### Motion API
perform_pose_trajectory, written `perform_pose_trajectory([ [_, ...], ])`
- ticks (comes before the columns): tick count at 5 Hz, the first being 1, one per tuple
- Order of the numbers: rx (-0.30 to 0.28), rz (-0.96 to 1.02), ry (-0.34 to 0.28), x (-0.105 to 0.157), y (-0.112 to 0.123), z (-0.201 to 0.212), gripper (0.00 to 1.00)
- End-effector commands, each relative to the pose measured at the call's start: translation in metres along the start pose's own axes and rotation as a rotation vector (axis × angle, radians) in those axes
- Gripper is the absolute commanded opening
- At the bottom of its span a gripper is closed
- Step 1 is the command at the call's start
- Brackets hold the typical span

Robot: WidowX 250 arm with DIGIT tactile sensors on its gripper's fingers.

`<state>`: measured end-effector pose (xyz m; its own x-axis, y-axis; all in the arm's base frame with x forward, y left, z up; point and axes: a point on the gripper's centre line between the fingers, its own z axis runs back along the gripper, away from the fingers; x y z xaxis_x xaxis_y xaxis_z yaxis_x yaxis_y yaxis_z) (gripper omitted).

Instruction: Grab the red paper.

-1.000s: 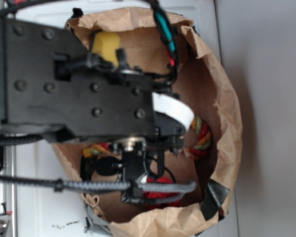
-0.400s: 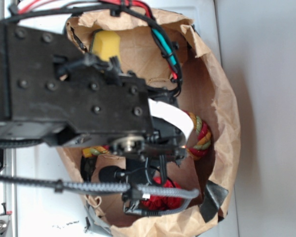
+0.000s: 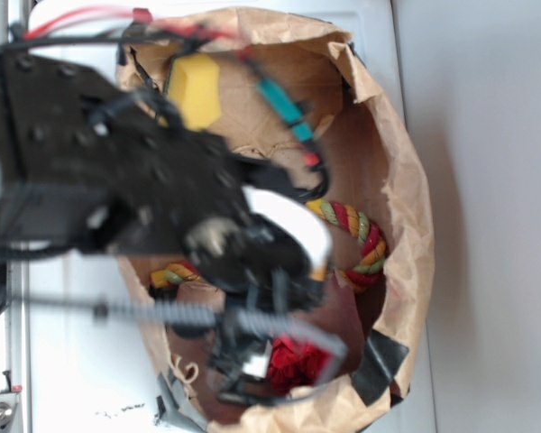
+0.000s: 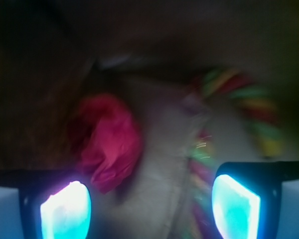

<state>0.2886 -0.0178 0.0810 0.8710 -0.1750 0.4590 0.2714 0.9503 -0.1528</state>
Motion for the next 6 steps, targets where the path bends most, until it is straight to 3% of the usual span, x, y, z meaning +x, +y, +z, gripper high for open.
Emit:
perform_pose_trajectory([
  [1, 0.057, -0.114, -0.076, 0.018, -0.013, -0.002, 1.0],
  [2, -0.013, -0.138, -0.077, 0.026, -0.019, 0.001, 1.0],
  [4, -0.05, -0.157, -0.056, 0.046, -0.037, -0.005, 1.0],
  [6, -0.128, -0.229, -0.042, 0.047, -0.063, -0.01, 1.0],
])
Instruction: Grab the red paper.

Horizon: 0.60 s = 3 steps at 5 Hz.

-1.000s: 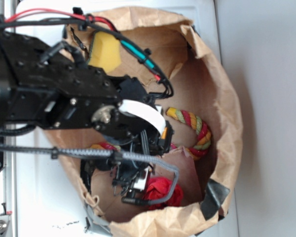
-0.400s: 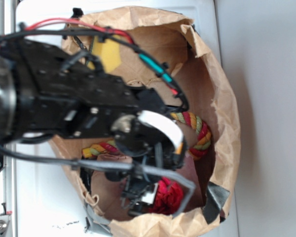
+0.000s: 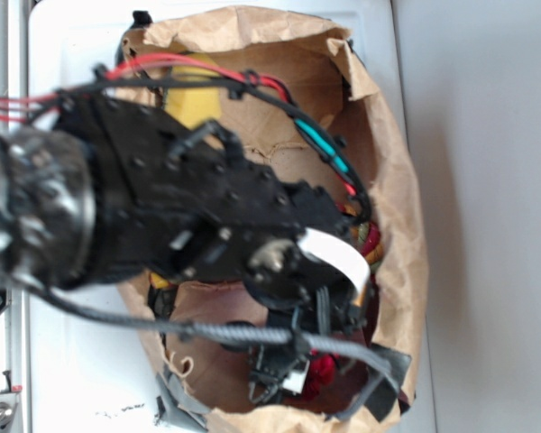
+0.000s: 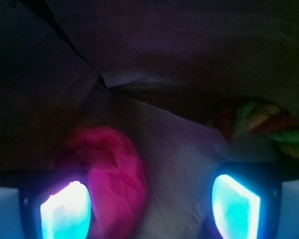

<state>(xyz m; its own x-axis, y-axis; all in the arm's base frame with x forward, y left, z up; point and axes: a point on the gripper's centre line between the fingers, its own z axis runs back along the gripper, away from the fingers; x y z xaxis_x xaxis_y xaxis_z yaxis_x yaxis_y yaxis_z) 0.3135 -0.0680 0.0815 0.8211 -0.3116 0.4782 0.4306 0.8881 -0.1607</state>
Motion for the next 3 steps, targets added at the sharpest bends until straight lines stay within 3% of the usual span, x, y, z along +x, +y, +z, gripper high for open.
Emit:
perform_pose_trajectory([
  [1, -0.098, -0.128, -0.06, 0.015, -0.033, 0.016, 1.0],
  [3, -0.111, -0.184, 0.003, 0.005, -0.048, 0.008, 1.0],
])
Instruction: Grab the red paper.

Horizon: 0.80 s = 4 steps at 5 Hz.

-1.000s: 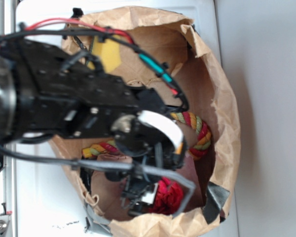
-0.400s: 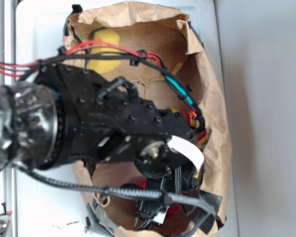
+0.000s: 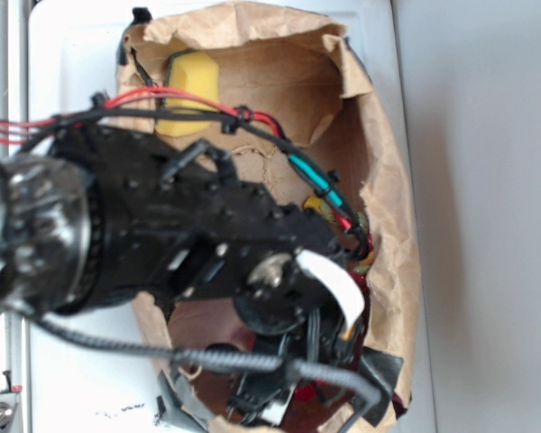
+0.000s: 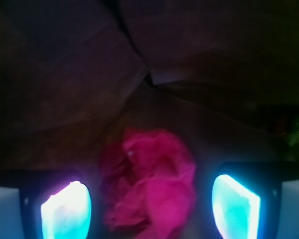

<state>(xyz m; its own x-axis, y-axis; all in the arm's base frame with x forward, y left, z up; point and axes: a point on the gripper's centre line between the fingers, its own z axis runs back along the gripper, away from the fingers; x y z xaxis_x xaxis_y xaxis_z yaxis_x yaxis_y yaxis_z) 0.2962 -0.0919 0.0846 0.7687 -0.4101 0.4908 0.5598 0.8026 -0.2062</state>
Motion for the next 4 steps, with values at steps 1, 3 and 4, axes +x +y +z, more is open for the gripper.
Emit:
perform_pose_trajectory([
  [1, 0.007, -0.088, 0.044, 0.009, -0.022, -0.013, 1.0],
  [3, 0.092, -0.079, 0.149, 0.001, -0.009, -0.045, 1.0],
  [4, 0.111, -0.05, 0.172, -0.004, -0.005, -0.05, 0.97],
])
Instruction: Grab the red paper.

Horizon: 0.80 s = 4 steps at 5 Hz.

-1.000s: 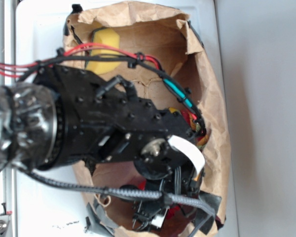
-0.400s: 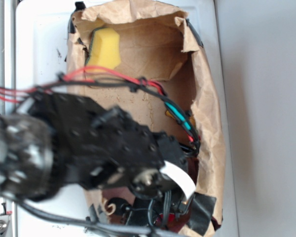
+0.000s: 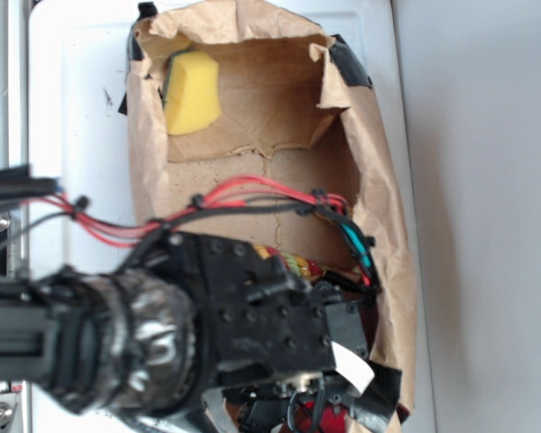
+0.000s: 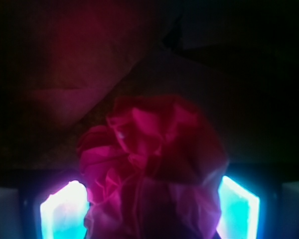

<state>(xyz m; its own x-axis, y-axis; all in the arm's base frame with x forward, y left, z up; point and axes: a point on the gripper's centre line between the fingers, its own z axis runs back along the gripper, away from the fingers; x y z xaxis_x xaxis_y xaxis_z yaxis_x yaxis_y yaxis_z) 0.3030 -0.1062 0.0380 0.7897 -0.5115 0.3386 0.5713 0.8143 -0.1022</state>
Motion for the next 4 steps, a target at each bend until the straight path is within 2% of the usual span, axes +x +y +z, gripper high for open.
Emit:
perform_pose_trajectory([
  [1, 0.048, 0.034, -0.018, 0.007, -0.004, 0.009, 0.0],
  [2, 0.11, 0.111, -0.071, -0.001, 0.004, 0.043, 0.0],
  [3, 0.15, 0.233, -0.093, -0.01, 0.015, 0.084, 0.0],
  [4, 0.198, 0.36, -0.048, -0.018, 0.023, 0.115, 0.0],
])
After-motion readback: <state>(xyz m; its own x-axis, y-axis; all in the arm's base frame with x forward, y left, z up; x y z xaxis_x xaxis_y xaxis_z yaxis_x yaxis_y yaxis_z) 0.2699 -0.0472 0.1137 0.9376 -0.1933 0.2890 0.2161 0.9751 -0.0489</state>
